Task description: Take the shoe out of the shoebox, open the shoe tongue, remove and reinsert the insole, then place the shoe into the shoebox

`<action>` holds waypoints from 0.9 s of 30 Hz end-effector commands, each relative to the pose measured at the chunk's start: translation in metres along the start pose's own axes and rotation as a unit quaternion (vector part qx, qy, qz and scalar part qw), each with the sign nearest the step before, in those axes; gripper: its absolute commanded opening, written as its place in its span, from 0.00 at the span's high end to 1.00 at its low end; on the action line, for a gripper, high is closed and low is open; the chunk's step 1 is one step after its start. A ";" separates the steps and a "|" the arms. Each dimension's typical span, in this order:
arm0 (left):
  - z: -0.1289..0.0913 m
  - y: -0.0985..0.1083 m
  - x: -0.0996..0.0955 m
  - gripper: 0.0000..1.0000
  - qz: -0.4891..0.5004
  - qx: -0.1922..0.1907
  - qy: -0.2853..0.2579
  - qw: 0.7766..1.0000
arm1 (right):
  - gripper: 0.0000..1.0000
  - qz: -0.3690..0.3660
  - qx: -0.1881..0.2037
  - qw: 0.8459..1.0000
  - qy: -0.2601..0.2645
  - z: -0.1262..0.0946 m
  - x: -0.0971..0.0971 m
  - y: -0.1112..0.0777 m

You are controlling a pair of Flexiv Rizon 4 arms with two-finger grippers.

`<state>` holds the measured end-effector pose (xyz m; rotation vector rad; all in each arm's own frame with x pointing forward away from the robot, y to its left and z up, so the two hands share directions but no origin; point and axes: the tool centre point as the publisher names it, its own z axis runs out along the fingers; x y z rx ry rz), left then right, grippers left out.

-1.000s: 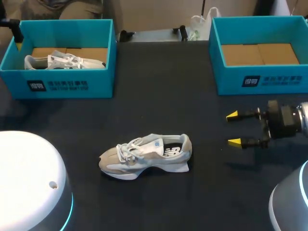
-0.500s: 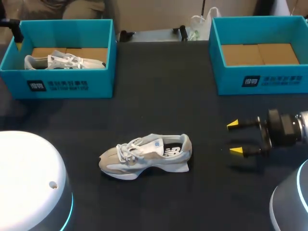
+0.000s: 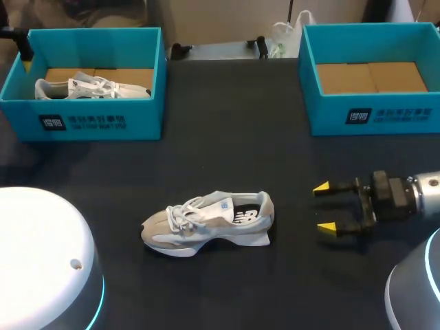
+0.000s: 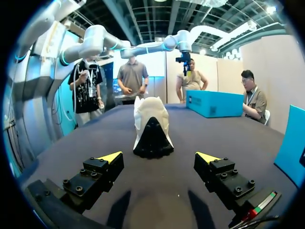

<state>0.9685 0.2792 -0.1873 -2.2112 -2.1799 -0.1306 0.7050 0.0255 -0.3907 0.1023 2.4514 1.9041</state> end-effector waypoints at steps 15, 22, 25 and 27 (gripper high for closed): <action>0.000 -0.001 0.000 0.00 0.000 -0.001 0.001 1.000 | 0.00 0.005 -0.006 1.000 0.002 0.036 0.003 0.001; 0.000 -0.001 0.000 0.00 0.000 -0.001 0.001 1.000 | 0.00 0.014 0.011 1.000 0.017 0.067 0.003 0.002; 0.000 -0.001 0.000 0.00 0.000 -0.001 0.001 1.000 | 0.00 0.013 0.006 1.000 0.027 0.078 0.003 0.002; 0.000 -0.001 0.000 0.00 0.000 -0.001 0.001 1.000 | 0.00 0.012 0.006 1.000 0.028 0.082 0.003 0.002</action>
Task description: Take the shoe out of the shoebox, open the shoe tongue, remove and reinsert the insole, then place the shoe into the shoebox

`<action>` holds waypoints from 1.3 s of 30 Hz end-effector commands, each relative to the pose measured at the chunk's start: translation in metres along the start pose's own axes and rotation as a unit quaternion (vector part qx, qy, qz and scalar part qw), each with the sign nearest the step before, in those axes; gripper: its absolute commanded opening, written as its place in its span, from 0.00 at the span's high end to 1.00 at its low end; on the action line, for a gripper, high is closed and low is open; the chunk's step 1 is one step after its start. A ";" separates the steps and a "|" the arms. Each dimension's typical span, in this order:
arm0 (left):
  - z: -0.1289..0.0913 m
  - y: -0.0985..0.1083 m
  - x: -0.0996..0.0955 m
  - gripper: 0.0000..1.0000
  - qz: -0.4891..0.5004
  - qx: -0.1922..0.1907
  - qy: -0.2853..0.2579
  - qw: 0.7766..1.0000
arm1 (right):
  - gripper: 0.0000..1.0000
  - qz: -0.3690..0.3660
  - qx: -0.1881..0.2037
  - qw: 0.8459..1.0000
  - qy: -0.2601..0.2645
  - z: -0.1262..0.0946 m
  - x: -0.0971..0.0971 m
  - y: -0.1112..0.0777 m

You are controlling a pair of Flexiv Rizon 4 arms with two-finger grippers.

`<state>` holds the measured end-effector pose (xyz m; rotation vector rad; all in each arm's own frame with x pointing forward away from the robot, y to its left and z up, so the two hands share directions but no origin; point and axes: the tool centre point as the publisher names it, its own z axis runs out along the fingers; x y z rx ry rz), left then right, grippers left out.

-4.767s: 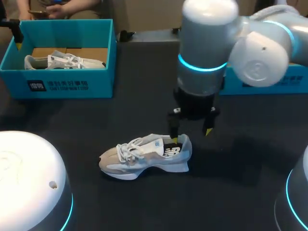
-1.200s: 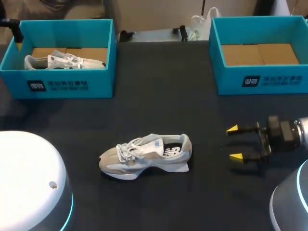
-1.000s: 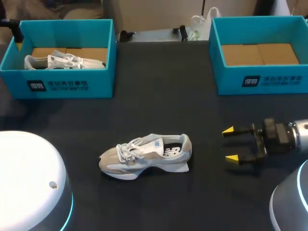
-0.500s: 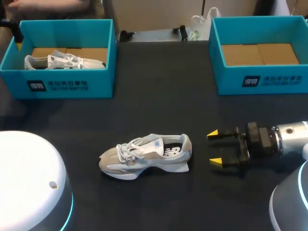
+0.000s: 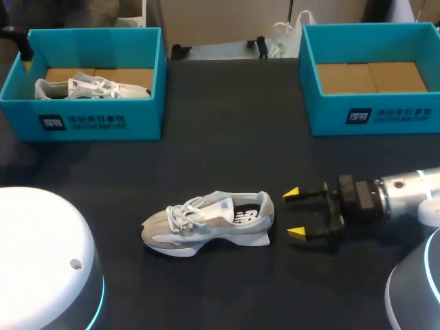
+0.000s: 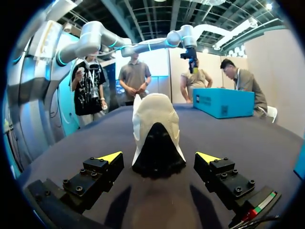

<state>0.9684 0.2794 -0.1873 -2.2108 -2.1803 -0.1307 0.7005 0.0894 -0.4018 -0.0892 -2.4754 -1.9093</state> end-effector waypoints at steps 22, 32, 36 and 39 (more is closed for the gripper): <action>0.000 -0.001 0.000 0.00 0.000 -0.001 0.001 1.000 | 0.00 -0.011 0.022 0.999 0.022 0.043 0.005 0.007; 0.000 -0.001 0.000 0.00 0.000 -0.001 0.001 1.000 | 0.00 -0.015 0.026 0.999 0.025 0.048 0.005 0.009; 0.000 -0.001 0.000 0.00 0.000 -0.001 0.001 1.000 | 0.00 -0.014 0.031 0.999 0.031 0.053 0.005 0.010; 0.000 -0.001 0.000 0.00 0.000 -0.001 0.001 1.000 | 0.00 -0.013 0.036 0.999 0.034 0.056 0.004 0.011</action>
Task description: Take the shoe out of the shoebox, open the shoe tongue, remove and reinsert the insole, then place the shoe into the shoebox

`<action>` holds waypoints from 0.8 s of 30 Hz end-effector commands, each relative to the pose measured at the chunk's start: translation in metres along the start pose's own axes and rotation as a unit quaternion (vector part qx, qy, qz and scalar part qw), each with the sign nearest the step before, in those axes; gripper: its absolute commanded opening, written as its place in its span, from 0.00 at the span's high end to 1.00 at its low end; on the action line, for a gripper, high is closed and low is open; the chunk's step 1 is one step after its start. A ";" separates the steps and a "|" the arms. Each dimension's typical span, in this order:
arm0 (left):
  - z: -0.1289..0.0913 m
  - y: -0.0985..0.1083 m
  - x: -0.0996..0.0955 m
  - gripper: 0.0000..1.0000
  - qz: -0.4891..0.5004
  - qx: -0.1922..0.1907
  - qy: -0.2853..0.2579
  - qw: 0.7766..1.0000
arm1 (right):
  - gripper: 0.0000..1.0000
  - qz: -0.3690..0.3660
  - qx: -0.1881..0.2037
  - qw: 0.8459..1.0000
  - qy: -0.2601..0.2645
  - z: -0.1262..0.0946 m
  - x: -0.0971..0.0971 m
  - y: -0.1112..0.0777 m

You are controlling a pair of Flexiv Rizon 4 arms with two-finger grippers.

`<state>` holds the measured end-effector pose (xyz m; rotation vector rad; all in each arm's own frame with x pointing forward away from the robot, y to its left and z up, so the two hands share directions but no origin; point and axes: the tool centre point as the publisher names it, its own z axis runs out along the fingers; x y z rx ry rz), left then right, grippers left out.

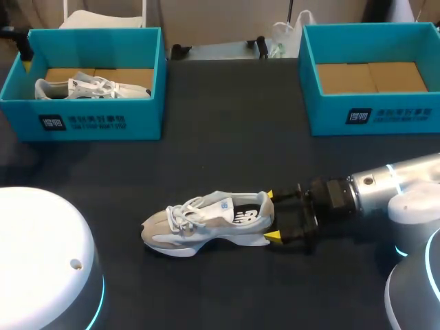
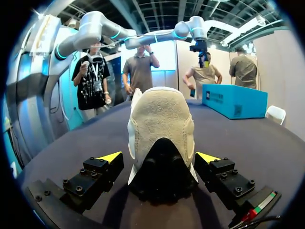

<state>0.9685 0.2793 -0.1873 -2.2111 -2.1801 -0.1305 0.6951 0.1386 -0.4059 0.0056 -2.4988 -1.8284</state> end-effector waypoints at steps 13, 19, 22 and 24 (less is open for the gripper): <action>0.000 -0.001 0.000 0.00 0.000 -0.001 0.001 1.000 | 0.00 0.011 0.023 1.000 0.003 0.020 -0.002 0.005; 0.000 -0.001 0.000 0.00 0.000 -0.001 0.001 1.000 | 0.00 0.014 0.021 1.000 0.006 0.027 -0.001 0.002; 0.000 -0.001 0.000 0.00 0.000 -0.001 0.001 1.000 | 0.00 0.015 0.021 1.000 0.007 0.030 -0.003 0.001; 0.000 -0.001 0.000 0.00 0.000 -0.001 0.001 1.000 | 0.00 0.015 0.021 1.000 0.008 0.030 -0.004 0.000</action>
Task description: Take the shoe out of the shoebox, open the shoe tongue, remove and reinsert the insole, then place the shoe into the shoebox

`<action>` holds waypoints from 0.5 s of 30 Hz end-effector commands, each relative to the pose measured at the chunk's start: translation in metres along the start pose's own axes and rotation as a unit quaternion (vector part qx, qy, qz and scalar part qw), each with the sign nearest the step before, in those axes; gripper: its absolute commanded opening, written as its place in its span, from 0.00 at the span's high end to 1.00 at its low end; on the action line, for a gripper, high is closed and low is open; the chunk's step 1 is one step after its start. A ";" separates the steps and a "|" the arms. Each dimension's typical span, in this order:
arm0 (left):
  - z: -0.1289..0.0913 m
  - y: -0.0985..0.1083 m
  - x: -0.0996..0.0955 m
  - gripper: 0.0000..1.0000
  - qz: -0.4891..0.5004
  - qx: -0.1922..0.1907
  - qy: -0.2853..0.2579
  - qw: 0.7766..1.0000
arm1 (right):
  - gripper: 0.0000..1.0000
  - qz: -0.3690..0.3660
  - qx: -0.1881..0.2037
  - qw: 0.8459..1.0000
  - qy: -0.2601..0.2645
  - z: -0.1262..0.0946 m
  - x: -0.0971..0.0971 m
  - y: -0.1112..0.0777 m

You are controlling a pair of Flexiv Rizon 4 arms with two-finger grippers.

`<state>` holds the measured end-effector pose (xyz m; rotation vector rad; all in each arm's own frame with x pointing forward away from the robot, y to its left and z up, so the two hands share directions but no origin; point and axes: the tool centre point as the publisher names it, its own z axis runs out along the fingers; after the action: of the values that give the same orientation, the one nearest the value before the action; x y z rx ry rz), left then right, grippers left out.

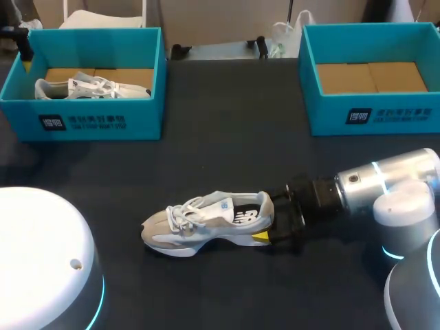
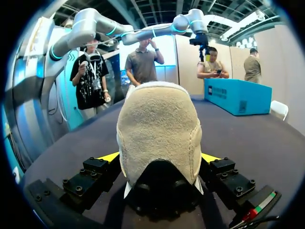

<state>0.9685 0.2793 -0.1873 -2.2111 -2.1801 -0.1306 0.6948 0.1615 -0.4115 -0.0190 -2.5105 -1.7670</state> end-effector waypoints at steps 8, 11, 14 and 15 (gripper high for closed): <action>0.000 -0.001 0.000 0.00 0.000 -0.001 0.001 1.000 | 0.00 0.001 0.007 1.000 0.003 0.010 -0.006 -0.005; 0.000 -0.001 0.000 0.00 0.000 -0.001 0.001 1.000 | 0.00 0.002 0.008 1.000 0.002 0.011 -0.007 -0.006; 0.000 -0.001 0.000 0.00 0.000 -0.001 0.001 1.000 | 0.00 0.002 0.012 1.000 0.001 0.012 -0.007 -0.005; 0.000 -0.001 0.000 0.00 0.000 -0.001 0.001 1.000 | 0.00 0.002 0.014 1.000 0.001 0.013 -0.007 -0.005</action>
<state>0.9685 0.2793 -0.1873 -2.2110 -2.1801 -0.1307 0.7002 0.1677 -0.4212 -0.0166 -2.5210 -1.7465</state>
